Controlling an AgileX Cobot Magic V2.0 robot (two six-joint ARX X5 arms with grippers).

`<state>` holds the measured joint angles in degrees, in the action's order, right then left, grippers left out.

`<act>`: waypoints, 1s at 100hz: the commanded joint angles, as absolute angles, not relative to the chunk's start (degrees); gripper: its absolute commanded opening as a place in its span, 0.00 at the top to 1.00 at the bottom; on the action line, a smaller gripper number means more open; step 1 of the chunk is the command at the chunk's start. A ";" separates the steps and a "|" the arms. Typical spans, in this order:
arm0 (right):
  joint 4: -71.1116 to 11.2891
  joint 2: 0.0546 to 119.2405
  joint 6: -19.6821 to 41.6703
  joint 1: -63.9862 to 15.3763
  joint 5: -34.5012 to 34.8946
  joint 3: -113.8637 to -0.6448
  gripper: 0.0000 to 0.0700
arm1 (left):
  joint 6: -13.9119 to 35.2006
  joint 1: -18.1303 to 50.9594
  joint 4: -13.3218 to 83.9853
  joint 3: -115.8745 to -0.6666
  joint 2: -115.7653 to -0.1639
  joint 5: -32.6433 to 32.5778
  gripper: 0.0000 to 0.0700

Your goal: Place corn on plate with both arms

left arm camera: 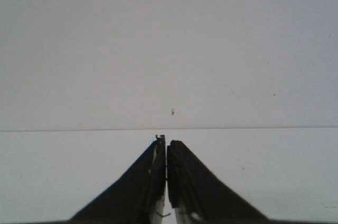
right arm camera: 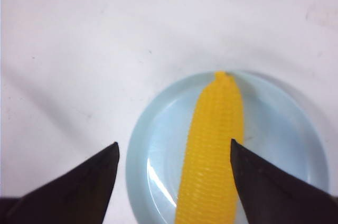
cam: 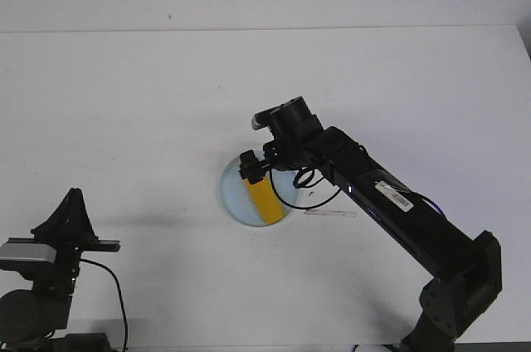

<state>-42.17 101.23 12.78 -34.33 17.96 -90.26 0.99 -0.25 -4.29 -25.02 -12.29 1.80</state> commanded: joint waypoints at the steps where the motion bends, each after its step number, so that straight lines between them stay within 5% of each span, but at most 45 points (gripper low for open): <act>1: -42.30 101.41 8.71 -33.93 17.67 -90.39 0.33 | 0.67 -0.36 -5.19 -25.30 -12.25 1.87 1.00; 13: -40.99 97.91 7.09 -32.53 13.39 -86.89 0.39 | 0.67 -0.36 -5.17 -25.30 -12.25 1.85 1.00; 38: -24.18 83.90 4.95 -26.63 1.41 -69.60 0.82 | 0.67 -0.36 -5.17 -25.30 -12.25 1.87 1.00; 61: -7.05 67.85 1.43 -15.35 1.45 -49.89 0.84 | 0.67 -0.36 -5.17 -25.30 -12.25 1.87 1.00; 70: -3.09 61.65 1.43 -10.33 1.45 -42.85 0.99 | 0.67 -0.36 -5.17 -25.30 -12.25 1.87 1.00; 100: -0.38 38.87 1.45 0.82 1.45 -26.61 0.99 | 0.67 -0.36 -5.19 -25.30 -12.25 1.87 1.00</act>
